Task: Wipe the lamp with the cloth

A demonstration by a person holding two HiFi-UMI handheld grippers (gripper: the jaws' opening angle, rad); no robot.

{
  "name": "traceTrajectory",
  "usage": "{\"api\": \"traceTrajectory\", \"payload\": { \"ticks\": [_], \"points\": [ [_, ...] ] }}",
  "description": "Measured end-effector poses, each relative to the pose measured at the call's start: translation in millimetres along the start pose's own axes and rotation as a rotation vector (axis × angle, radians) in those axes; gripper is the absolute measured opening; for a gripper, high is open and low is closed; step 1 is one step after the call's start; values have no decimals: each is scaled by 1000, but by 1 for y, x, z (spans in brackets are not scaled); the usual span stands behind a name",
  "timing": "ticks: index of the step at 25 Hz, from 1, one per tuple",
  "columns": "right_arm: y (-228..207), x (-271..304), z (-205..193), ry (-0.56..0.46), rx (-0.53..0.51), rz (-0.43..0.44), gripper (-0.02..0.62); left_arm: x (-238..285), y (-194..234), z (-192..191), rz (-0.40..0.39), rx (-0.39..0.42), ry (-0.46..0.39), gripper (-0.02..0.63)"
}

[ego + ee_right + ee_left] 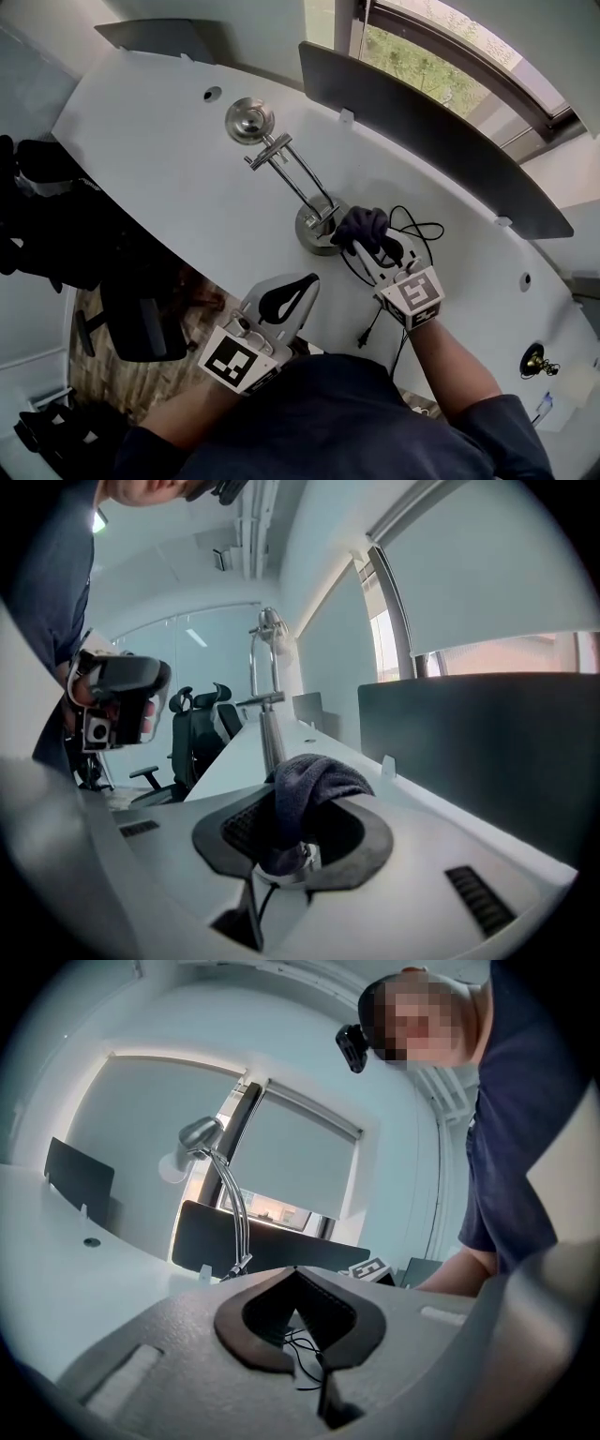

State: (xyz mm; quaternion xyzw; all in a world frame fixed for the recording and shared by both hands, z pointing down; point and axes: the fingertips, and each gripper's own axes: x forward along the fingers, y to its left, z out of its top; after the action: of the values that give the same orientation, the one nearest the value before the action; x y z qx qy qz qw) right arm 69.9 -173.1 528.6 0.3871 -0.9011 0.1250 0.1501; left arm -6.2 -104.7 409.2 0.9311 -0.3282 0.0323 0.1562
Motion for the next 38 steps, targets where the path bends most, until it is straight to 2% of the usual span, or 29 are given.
{"api": "traceTrajectory", "payload": {
  "ticks": [3, 9, 14, 25, 32, 38],
  "points": [
    [-17, 20, -14, 35, -29, 8, 107, 6, 3, -4, 10, 1, 1, 3],
    [-41, 61, -43, 106, -71, 36, 106, 6, 11, -18, 49, -15, 55, 3],
    [-46, 79, -68, 178, -95, 53, 106, 2, 17, -24, 84, -33, 71, 3],
    [-17, 65, -100, 254, -86, 49, 106, -8, 13, -26, 66, -37, 72, 3],
    [20, 57, -111, 290, -38, 42, 106, -24, 9, -21, 56, -28, 53, 3],
    [59, 67, -113, 321, -23, 69, 106, -43, 6, -15, 60, -21, 36, 3]
  ]
}}
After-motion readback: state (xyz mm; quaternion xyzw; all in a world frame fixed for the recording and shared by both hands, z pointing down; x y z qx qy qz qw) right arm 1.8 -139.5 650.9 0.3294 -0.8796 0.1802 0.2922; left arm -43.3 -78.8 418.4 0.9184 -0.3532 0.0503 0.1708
